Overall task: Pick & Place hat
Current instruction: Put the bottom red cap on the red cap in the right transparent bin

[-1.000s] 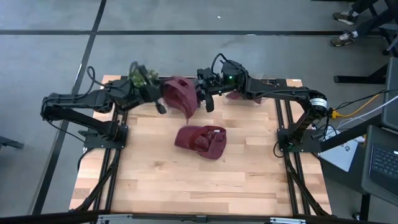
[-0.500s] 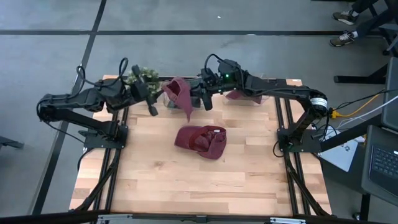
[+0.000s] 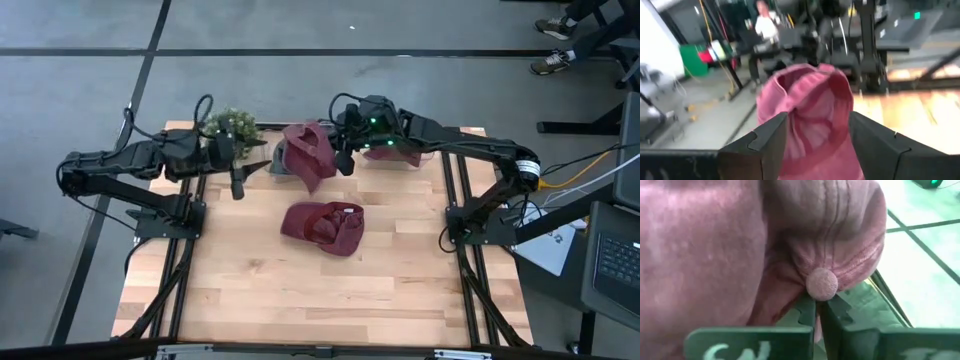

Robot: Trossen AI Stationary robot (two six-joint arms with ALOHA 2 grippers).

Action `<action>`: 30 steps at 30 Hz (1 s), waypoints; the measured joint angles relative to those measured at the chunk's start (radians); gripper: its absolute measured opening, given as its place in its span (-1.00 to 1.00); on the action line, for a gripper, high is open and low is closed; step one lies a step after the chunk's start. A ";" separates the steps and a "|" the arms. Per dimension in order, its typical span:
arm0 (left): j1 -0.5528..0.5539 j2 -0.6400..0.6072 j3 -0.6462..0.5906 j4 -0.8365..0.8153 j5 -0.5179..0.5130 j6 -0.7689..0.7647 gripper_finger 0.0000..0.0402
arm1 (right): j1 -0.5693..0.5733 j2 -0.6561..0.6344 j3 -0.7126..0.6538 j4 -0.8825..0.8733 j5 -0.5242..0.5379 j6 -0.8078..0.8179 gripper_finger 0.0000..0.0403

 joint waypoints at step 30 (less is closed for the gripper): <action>0.146 0.307 0.000 0.133 0.108 0.138 -0.16 | 0.073 -0.033 0.161 -0.107 -0.130 -0.087 -0.94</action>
